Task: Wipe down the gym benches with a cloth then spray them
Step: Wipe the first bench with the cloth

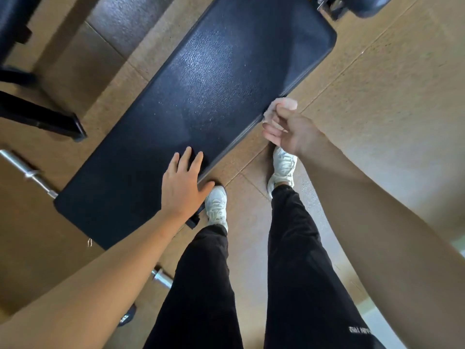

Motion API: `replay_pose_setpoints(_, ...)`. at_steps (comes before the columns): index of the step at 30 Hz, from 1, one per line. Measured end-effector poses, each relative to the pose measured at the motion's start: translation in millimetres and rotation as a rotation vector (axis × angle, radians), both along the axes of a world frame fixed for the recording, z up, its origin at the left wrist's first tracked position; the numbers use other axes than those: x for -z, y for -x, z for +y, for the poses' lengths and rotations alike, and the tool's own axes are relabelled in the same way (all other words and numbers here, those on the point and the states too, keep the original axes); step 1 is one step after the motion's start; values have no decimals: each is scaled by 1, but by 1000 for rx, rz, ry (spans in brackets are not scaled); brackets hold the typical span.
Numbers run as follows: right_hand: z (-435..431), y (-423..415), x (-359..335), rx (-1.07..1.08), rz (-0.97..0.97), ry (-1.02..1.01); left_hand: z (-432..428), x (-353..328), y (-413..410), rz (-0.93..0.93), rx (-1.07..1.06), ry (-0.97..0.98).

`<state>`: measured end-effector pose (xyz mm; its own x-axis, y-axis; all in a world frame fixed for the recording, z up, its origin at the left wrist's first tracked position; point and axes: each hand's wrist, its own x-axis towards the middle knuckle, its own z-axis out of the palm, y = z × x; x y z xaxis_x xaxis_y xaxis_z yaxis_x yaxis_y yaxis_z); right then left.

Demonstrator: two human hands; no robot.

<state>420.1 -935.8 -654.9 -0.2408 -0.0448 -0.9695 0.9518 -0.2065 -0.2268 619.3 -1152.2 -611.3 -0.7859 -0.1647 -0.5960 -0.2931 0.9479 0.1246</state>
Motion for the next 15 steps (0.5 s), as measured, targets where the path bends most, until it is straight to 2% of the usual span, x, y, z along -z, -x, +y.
replay_pose_setpoints(8,-51,-95,7,-81,-61,13,-43,0,-82,-35,-14,37)
replay_pose_setpoints(15,-102,-190,13,-107,-83,24,-78,-10,-146,-168,-125,84)
